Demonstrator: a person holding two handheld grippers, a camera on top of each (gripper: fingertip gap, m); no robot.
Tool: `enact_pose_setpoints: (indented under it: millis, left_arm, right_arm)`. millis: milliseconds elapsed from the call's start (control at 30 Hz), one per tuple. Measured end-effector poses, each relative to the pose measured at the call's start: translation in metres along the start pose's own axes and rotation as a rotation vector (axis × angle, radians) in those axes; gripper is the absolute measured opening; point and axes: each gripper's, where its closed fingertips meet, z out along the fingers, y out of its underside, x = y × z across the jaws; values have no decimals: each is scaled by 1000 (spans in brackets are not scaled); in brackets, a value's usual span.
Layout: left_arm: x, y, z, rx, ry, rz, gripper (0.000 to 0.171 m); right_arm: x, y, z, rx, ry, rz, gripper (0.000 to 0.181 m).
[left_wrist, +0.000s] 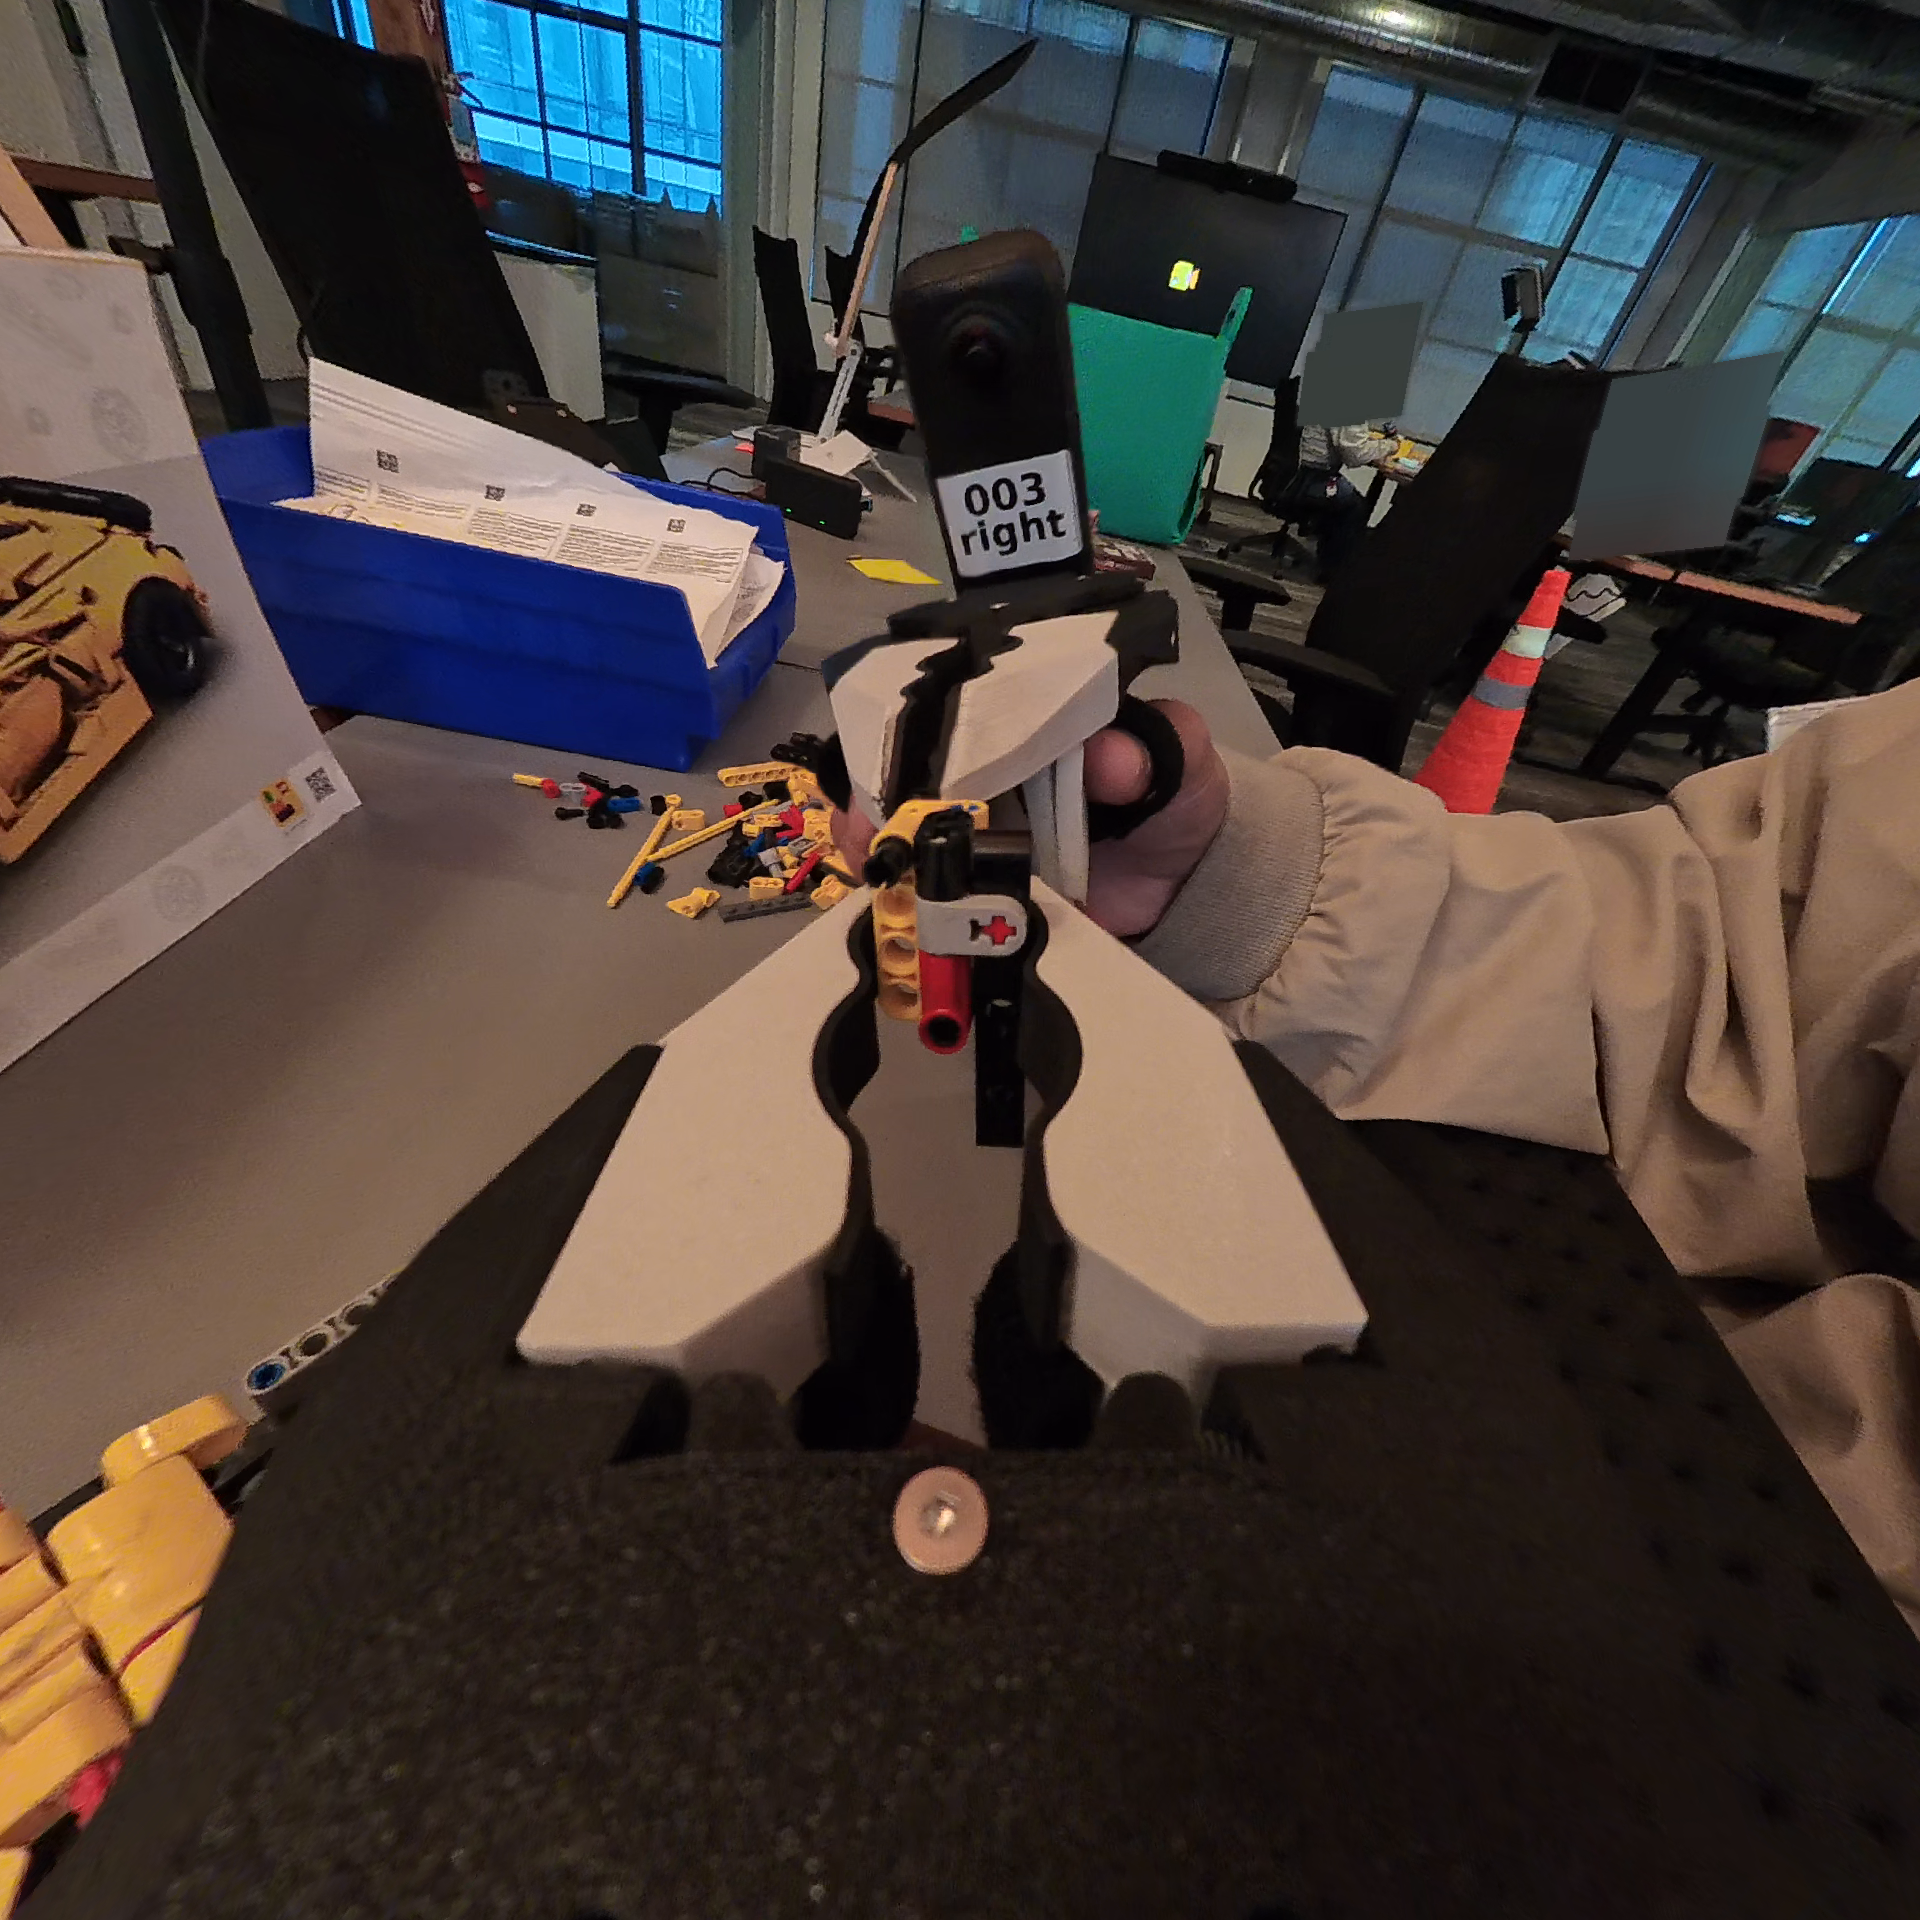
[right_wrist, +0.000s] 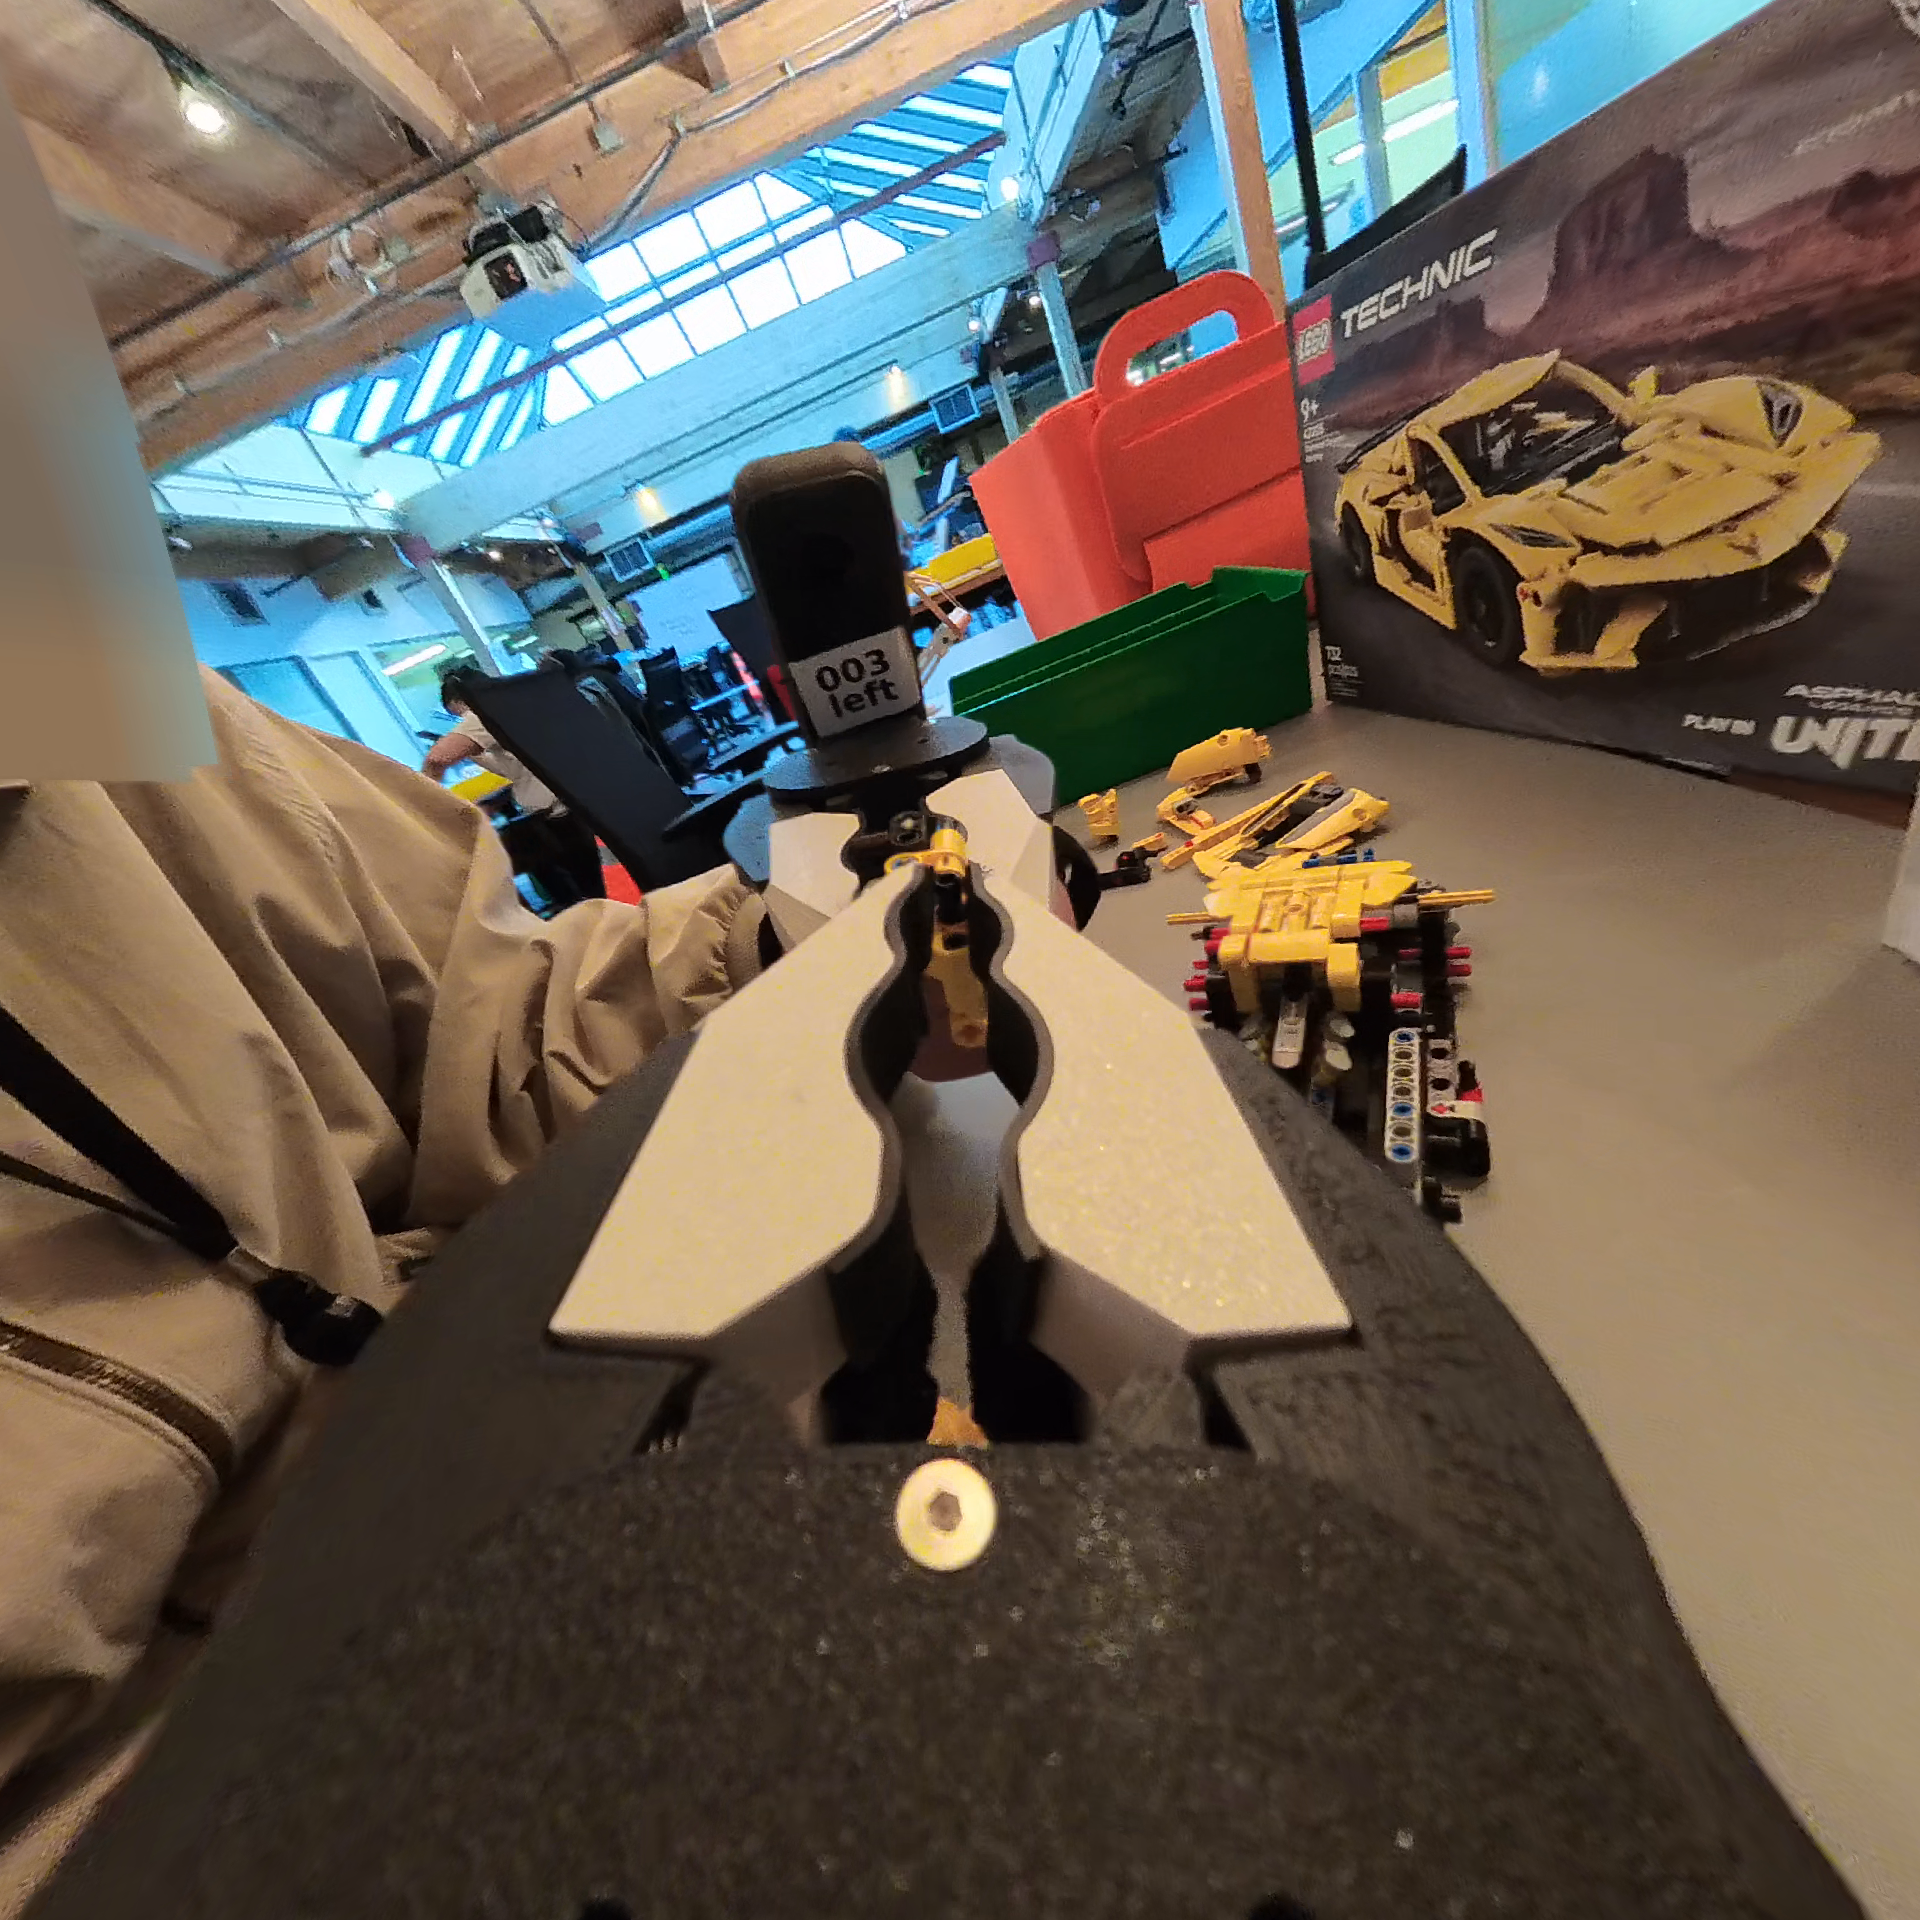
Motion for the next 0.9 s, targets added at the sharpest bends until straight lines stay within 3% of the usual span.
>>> enact_pose_setpoints:
  millis: [267,567,767,900]
  left_arm:
    - [-1,-5,-1,30,-2,-6,20]
    - [-6,-3,-8,-4,10,-52,20]
    - [-4,10,-11,-126,-11,28,20]
    - [-5,10,-10,-140,-36,64,20]
  right_arm:
    - [0,-4,3,19,12,-40,2]
    - [6,-8,10,123,-31,116,1]
    - [4,0,14,76,-45,131,1]
    - [2,-2,14,87,-50,116,1]
